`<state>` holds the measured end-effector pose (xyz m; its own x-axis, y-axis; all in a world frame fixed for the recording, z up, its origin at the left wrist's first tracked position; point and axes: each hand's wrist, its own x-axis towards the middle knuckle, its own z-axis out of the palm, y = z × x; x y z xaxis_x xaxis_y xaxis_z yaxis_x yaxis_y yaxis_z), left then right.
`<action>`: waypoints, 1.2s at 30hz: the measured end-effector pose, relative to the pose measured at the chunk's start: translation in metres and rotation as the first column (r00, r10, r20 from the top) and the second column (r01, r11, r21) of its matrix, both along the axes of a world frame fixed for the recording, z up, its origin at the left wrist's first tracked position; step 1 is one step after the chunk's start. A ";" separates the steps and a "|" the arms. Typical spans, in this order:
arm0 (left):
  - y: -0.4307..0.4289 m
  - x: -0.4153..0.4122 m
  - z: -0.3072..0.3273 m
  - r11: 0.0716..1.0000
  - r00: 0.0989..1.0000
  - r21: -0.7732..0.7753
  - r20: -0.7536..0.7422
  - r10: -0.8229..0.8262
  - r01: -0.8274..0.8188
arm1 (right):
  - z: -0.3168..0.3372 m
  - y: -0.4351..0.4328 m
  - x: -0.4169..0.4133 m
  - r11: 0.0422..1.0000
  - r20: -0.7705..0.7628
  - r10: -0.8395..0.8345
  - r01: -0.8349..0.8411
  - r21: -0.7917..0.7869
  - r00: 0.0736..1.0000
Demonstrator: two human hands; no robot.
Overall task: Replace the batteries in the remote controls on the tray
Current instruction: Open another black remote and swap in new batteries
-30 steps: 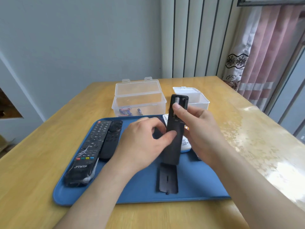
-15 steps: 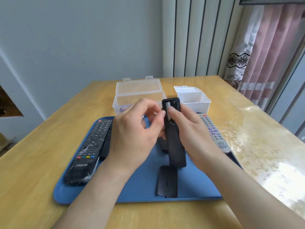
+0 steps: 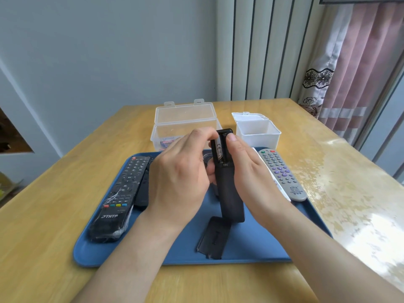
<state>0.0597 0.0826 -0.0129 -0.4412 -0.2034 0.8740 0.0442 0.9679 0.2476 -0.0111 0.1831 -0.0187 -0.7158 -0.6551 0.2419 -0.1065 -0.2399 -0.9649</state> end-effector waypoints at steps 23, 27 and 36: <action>-0.011 -0.010 -0.002 0.979 0.996 0.181 -0.025 -0.091 0.094 | -0.011 -0.009 0.007 0.991 -0.267 0.008 0.028 0.128 0.964; -0.012 -0.007 0.000 0.959 0.988 0.236 -0.019 -0.155 0.155 | -0.011 -0.009 0.008 0.990 -0.270 0.025 0.013 0.137 0.962; -0.010 -0.003 0.004 0.913 0.971 0.333 -0.041 -0.234 0.234 | -0.009 -0.008 0.006 0.988 -0.274 0.056 -0.014 0.154 0.960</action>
